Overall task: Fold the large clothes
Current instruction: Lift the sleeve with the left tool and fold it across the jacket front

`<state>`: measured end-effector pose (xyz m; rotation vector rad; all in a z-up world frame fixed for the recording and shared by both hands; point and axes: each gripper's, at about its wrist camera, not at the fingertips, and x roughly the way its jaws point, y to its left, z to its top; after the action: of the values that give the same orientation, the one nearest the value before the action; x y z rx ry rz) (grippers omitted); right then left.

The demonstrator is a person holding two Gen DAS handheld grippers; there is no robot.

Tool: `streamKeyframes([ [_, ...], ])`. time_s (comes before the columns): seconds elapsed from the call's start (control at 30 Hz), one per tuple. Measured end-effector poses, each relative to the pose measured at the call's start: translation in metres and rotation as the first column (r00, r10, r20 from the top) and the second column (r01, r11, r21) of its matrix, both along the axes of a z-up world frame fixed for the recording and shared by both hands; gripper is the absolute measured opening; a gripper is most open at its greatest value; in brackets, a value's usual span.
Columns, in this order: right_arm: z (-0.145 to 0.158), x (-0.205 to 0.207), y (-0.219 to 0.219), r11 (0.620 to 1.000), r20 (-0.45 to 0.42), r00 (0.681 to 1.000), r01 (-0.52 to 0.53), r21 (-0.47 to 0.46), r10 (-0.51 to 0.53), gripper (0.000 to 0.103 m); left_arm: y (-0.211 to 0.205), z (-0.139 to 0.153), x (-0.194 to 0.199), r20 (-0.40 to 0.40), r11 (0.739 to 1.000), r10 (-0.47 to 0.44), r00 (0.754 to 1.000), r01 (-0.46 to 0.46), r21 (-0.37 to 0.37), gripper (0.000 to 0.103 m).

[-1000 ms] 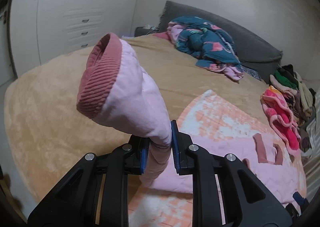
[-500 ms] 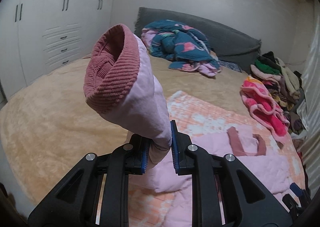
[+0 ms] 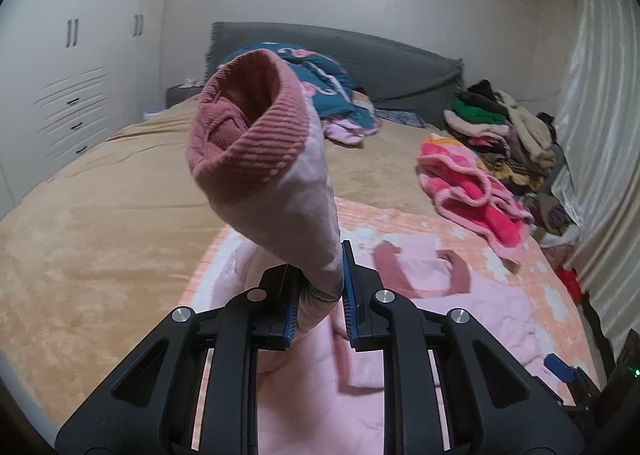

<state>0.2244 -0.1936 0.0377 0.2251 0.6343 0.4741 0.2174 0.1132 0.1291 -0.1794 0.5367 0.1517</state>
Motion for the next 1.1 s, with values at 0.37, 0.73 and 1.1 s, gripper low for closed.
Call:
streamKeyframes([
  [0.37,-0.012,-0.001,-0.065,0.993,-0.029,0.994,0.11,0.034,-0.109,0.095,-0.082,-0.013,0.017,-0.034,0.988,-0.15,0.988,0.151,0.023,0.011],
  [0.73,-0.03,-0.006,-0.129,0.972,-0.063,0.972,0.231,0.045,-0.228,0.095,-0.154,-0.049,0.042,-0.12,0.962,-0.257,0.959,0.265,0.062,0.011],
  [1.1,-0.052,-0.011,-0.181,0.941,-0.119,0.937,0.335,0.052,-0.328,0.096,-0.216,-0.116,0.042,-0.265,0.917,-0.329,0.906,0.373,0.139,0.017],
])
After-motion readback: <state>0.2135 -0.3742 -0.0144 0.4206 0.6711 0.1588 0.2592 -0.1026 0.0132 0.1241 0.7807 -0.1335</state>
